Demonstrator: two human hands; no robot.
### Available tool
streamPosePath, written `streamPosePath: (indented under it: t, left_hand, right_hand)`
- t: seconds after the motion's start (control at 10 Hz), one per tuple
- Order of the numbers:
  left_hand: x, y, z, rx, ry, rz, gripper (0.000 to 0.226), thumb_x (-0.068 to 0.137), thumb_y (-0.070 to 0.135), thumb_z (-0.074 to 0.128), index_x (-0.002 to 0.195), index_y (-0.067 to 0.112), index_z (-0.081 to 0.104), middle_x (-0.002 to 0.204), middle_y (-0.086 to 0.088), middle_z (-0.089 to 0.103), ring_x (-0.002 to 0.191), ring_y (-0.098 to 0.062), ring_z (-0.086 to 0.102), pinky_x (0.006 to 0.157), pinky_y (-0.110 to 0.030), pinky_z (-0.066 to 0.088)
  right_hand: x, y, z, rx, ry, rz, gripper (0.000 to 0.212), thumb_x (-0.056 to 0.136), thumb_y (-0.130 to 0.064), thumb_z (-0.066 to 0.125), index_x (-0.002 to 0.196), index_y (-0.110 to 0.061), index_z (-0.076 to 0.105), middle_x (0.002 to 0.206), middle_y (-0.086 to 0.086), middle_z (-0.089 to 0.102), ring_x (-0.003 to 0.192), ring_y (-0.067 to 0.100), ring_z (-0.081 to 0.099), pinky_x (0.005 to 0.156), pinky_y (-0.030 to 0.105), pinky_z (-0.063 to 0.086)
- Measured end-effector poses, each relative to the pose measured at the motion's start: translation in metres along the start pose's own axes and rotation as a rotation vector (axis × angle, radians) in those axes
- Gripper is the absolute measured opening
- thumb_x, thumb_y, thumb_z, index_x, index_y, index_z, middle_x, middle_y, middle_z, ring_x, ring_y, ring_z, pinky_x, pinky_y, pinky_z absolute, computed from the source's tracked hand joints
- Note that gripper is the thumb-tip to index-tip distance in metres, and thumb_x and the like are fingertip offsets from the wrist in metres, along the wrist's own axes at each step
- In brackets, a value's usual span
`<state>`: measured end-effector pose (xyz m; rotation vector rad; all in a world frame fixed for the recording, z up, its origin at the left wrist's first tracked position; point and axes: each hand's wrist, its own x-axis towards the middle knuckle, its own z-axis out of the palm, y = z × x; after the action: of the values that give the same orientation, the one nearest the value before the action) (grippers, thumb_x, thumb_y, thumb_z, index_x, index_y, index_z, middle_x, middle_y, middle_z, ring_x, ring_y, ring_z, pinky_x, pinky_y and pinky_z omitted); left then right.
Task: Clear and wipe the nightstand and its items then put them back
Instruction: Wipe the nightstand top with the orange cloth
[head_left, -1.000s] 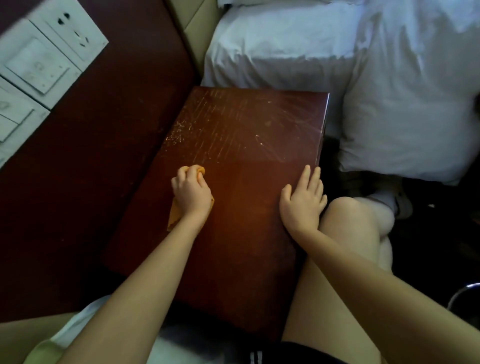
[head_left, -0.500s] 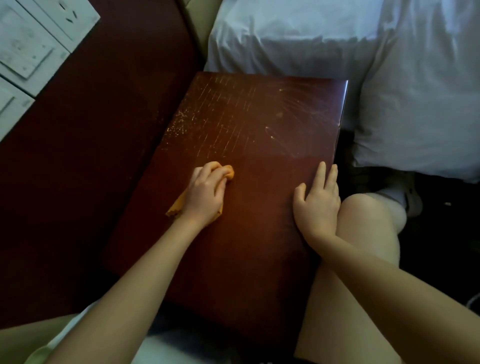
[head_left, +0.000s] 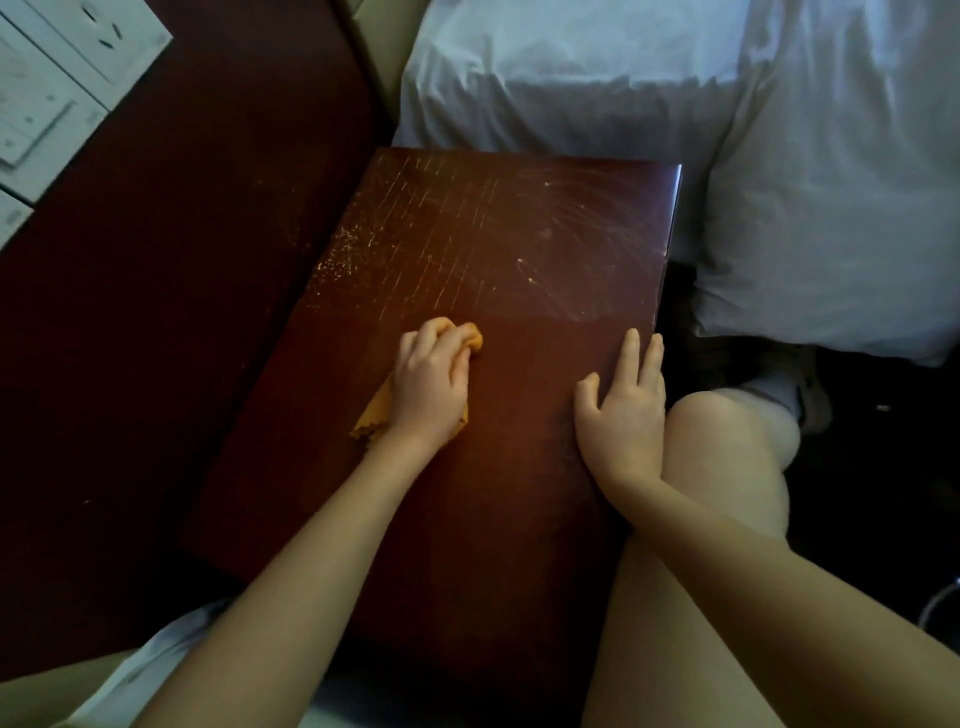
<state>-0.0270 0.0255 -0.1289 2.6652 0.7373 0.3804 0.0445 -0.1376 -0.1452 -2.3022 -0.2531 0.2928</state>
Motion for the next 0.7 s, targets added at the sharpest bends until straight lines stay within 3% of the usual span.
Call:
streamPosePath:
  t: [0.1,0.3,0.4,0.6,0.7]
  left_hand:
    - [-0.012,-0.016,-0.009,0.014,-0.014,0.026,0.027,0.093,0.013,0.051,0.117,0.015,0.062,0.12,-0.007,0.055,0.11,-0.024,0.044,0.088,-0.025,0.033]
    - [0.005,-0.014,-0.005,0.036,0.117,-0.238,0.026,0.095,0.014,0.046,0.116,0.015,0.061,0.127,-0.006,0.05,0.114,-0.023,0.041,0.088,-0.025,0.033]
    - [0.016,0.005,0.006,0.033,0.137,-0.272,0.027,0.095,0.014,0.045,0.116,0.016,0.061,0.128,-0.006,0.05,0.113,-0.023,0.042,0.09,-0.029,0.036]
    - [-0.001,0.019,0.009,-0.013,-0.009,0.031,0.028,0.093,0.013,0.05,0.118,0.016,0.062,0.121,-0.007,0.054,0.11,-0.024,0.044,0.09,-0.027,0.034]
    - [-0.019,-0.002,-0.004,-0.016,-0.042,0.096,0.028,0.091,0.012,0.053,0.117,0.015,0.063,0.117,-0.007,0.056,0.107,-0.023,0.046,0.088,-0.026,0.036]
  right_hand:
    - [0.0,0.0,0.0,0.0,0.001,0.001,0.063,0.094,-0.025,0.042,0.149,-0.013,0.014,0.156,0.012,0.003,0.141,0.03,0.013,0.112,0.038,0.014]
    - [0.0,-0.002,0.0,-0.008,0.003,-0.004,0.062,0.094,-0.026,0.043,0.148,-0.013,0.015,0.156,0.013,0.004,0.14,0.031,0.015,0.112,0.039,0.015]
    - [0.0,-0.001,-0.001,-0.01,0.001,-0.006,0.062,0.094,-0.026,0.042,0.149,-0.013,0.014,0.156,0.012,0.004,0.14,0.03,0.014,0.112,0.039,0.015]
    - [-0.001,-0.001,-0.001,0.006,-0.007,-0.01,0.063,0.095,-0.026,0.041,0.149,-0.013,0.012,0.156,0.012,0.002,0.141,0.029,0.011,0.112,0.036,0.013]
    - [-0.001,-0.001,-0.001,0.01,-0.009,-0.005,0.063,0.095,-0.026,0.041,0.149,-0.013,0.012,0.156,0.011,0.001,0.141,0.029,0.011,0.112,0.035,0.013]
